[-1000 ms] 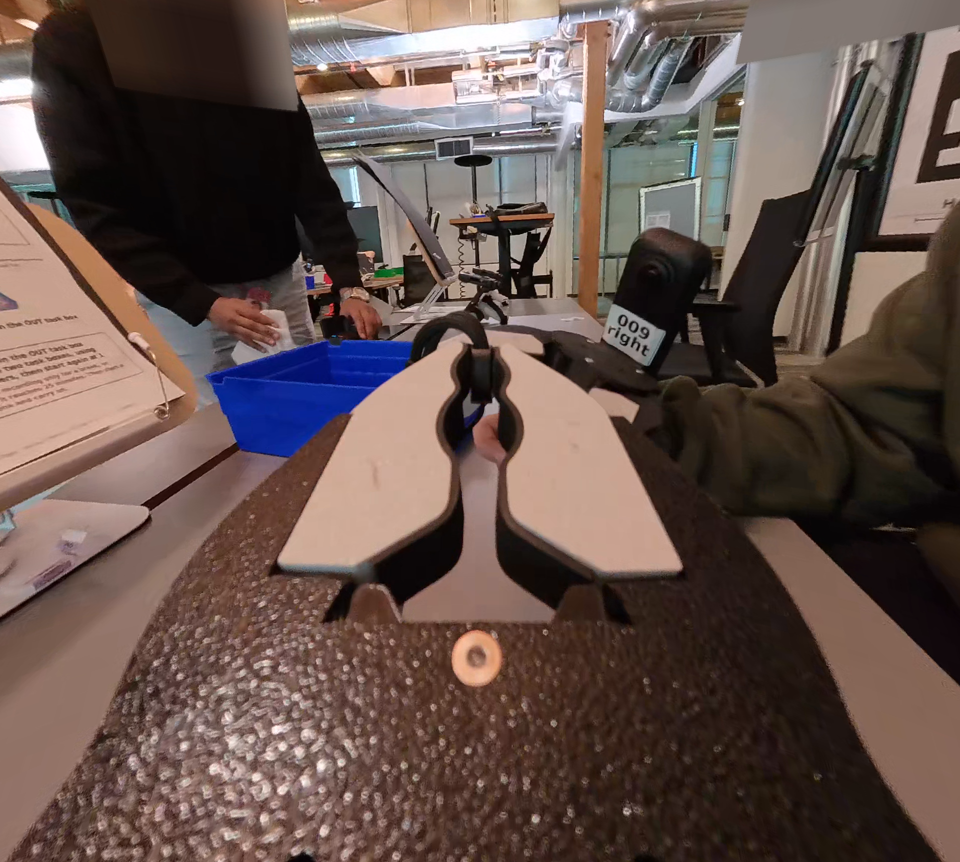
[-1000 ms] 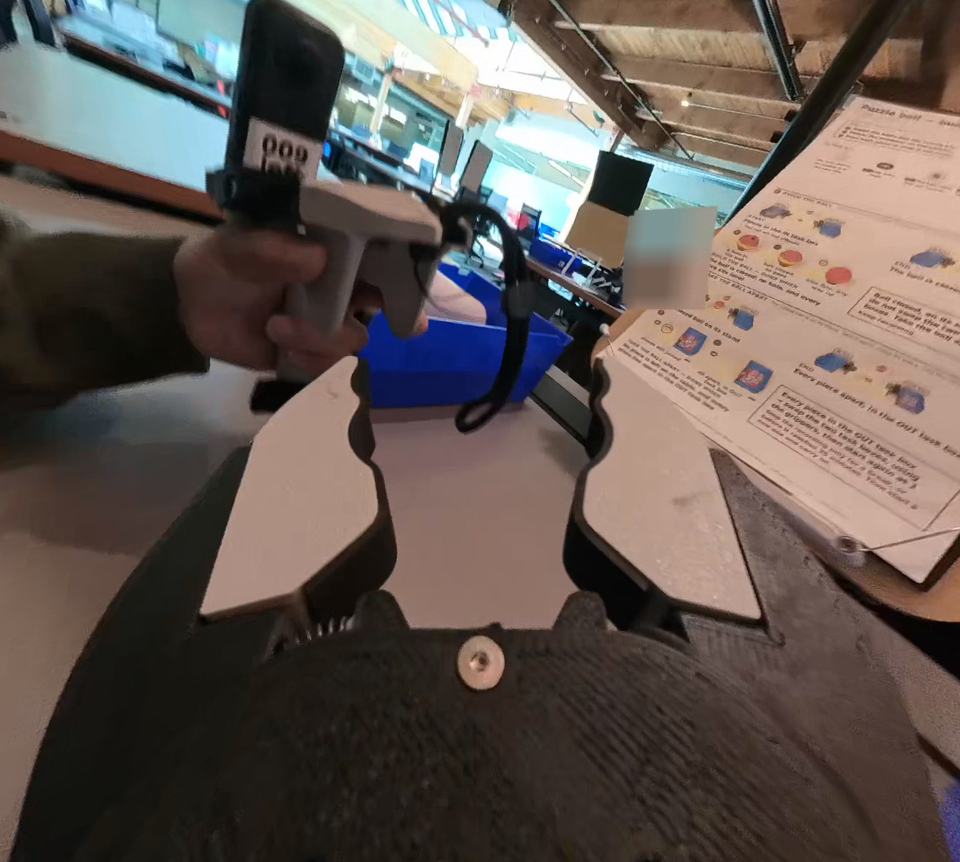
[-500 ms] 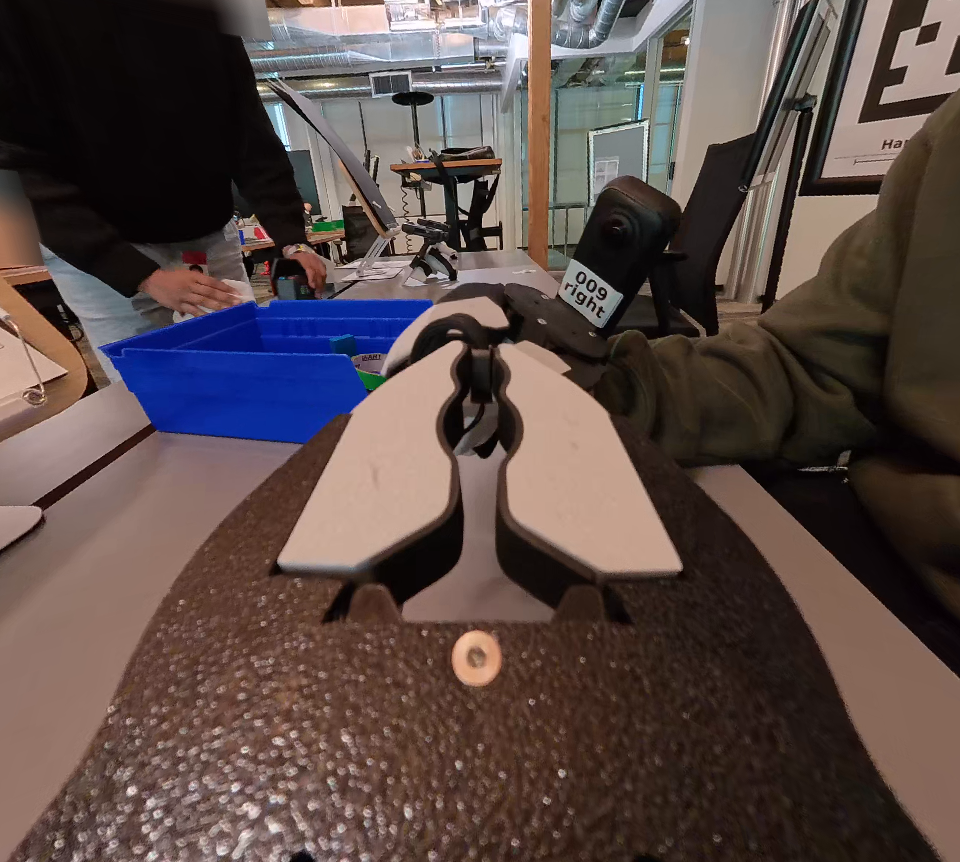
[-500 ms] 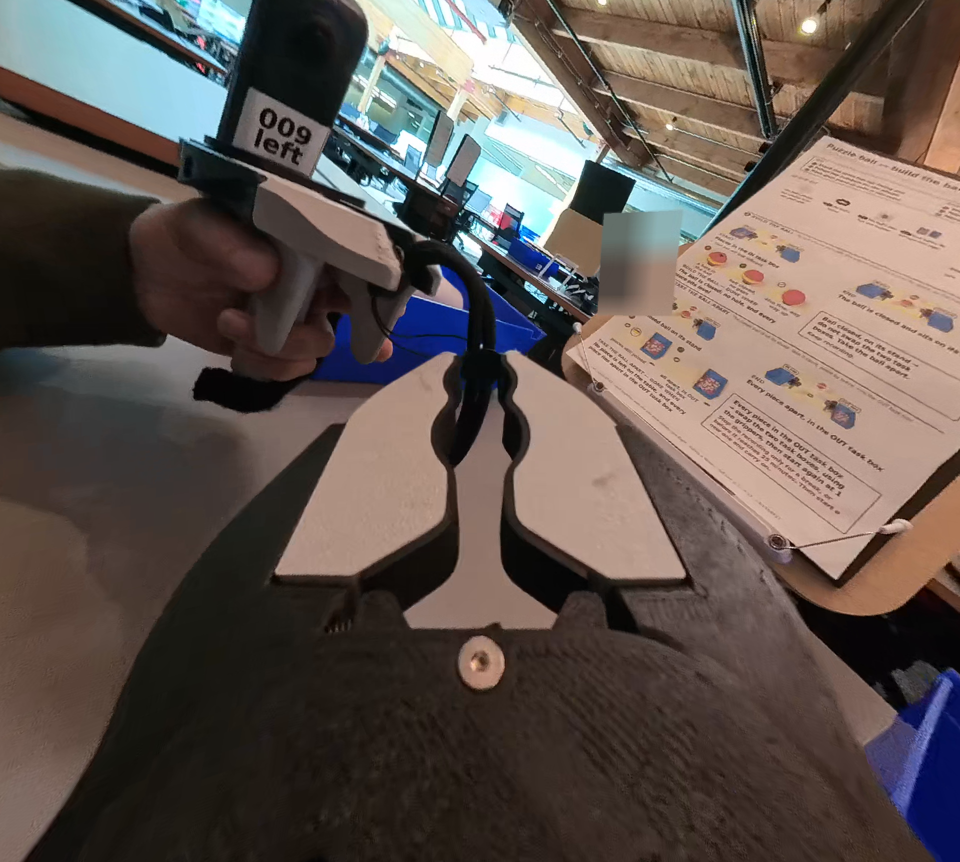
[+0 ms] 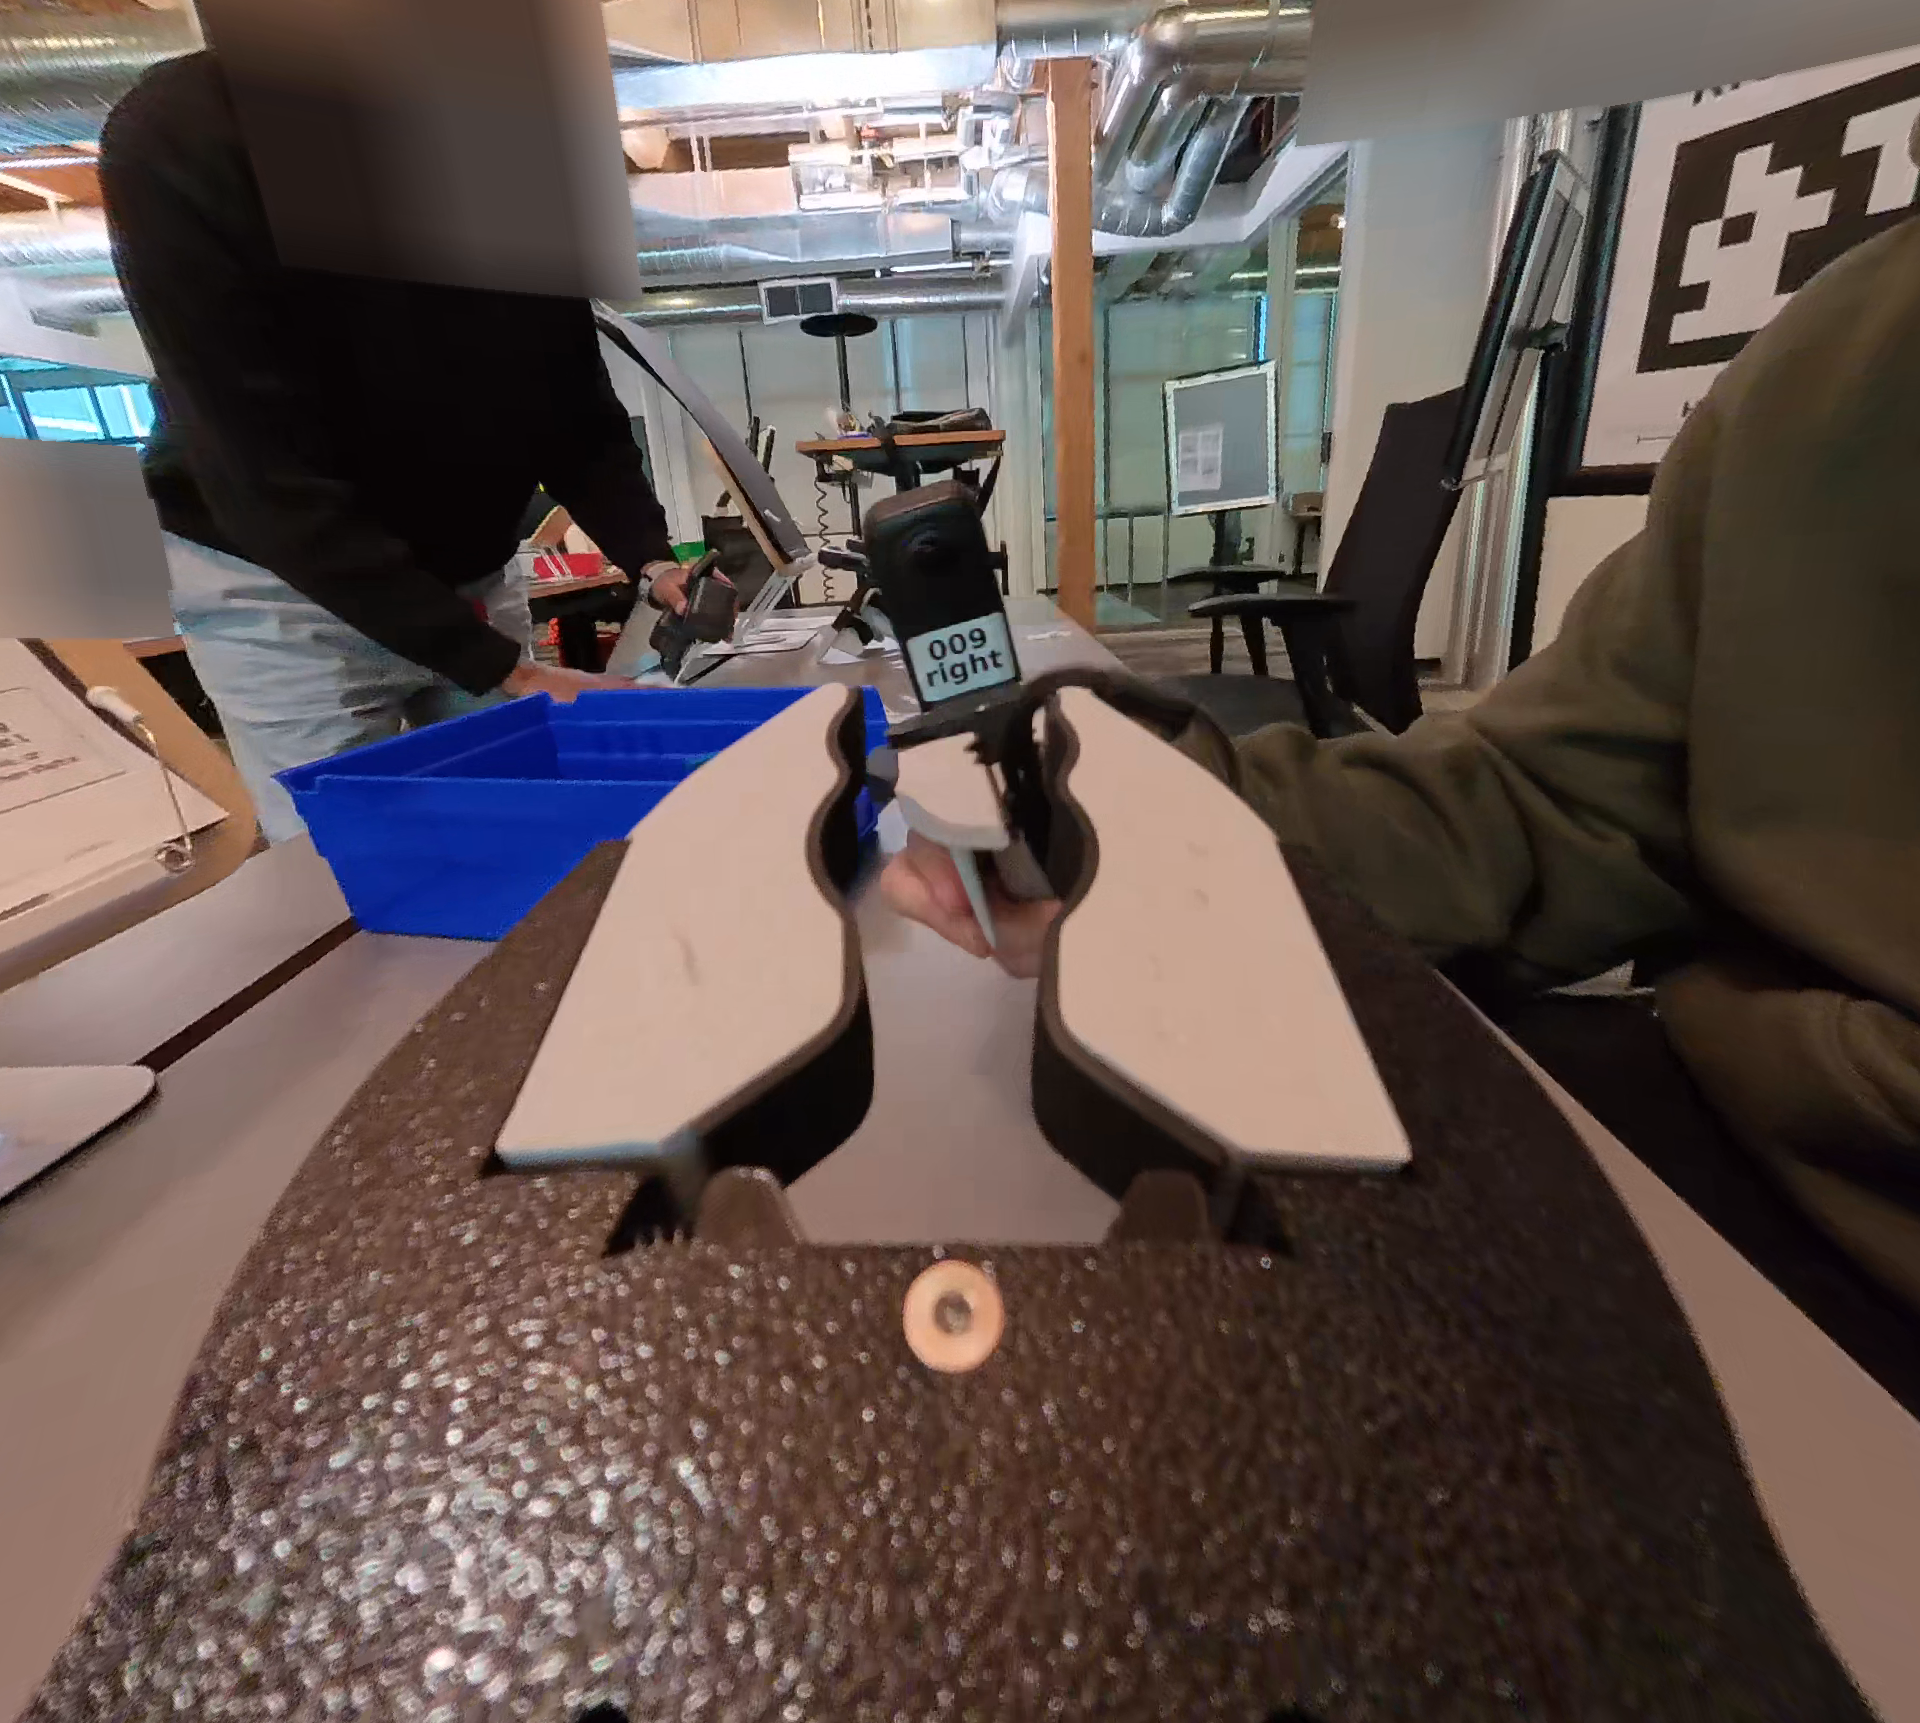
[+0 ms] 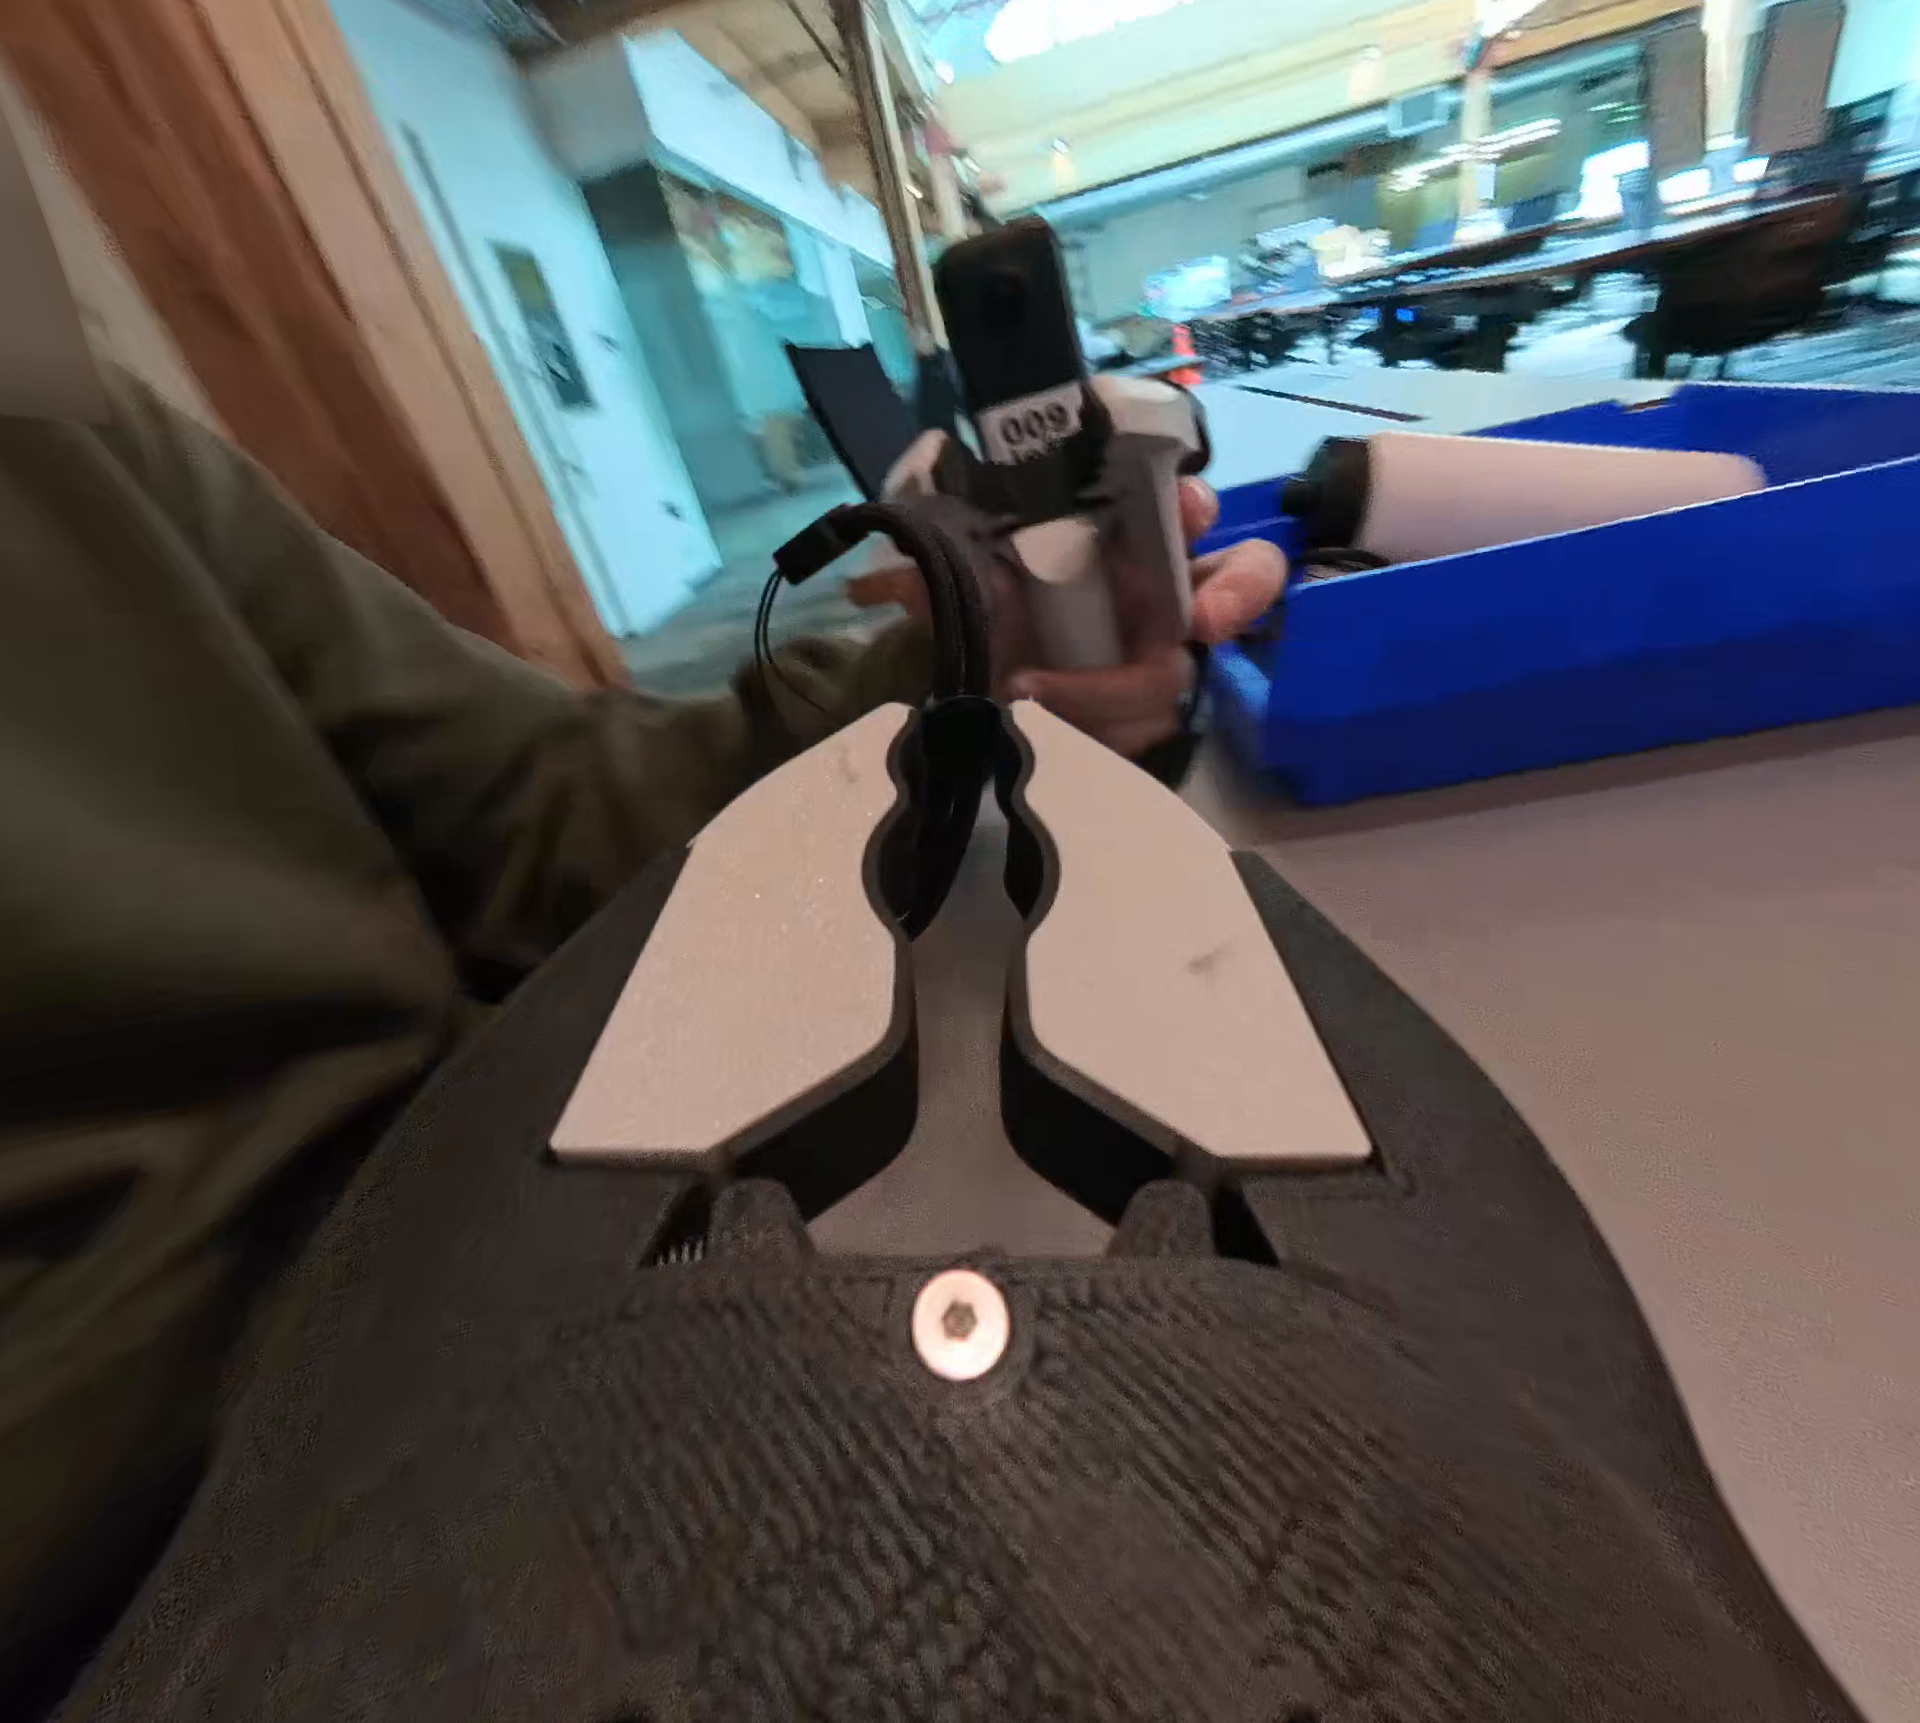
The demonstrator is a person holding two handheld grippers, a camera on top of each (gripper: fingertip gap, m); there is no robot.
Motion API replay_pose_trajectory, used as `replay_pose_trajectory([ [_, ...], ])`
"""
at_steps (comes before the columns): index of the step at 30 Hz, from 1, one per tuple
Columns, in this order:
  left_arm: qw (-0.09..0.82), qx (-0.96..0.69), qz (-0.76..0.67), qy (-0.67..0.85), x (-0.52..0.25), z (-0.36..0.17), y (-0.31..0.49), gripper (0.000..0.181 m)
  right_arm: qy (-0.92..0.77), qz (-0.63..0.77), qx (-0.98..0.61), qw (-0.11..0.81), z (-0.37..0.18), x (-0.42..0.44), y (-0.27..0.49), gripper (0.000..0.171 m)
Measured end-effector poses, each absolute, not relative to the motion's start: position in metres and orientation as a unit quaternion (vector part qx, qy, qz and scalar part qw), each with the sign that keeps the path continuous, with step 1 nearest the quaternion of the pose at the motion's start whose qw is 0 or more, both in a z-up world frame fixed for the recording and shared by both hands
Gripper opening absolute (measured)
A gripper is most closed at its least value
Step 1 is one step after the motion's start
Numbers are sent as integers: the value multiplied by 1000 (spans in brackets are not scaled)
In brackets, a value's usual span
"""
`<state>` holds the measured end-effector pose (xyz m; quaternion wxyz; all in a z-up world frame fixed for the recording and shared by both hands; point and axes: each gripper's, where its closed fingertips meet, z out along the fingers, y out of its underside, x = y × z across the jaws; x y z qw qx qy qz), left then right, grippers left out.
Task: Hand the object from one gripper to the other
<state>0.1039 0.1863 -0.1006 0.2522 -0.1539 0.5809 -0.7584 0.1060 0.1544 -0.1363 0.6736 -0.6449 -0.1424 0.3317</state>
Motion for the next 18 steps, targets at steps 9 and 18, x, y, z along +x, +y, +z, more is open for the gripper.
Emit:
replay_pose_trajectory([
  [9,217,-75,-719,656,92,-123,140,27,-157,460,-628,608,-138,82,141,13],
  [18,326,-36,-705,629,88,-96,147,16,-82,526,-621,575,-141,94,146,12],
])
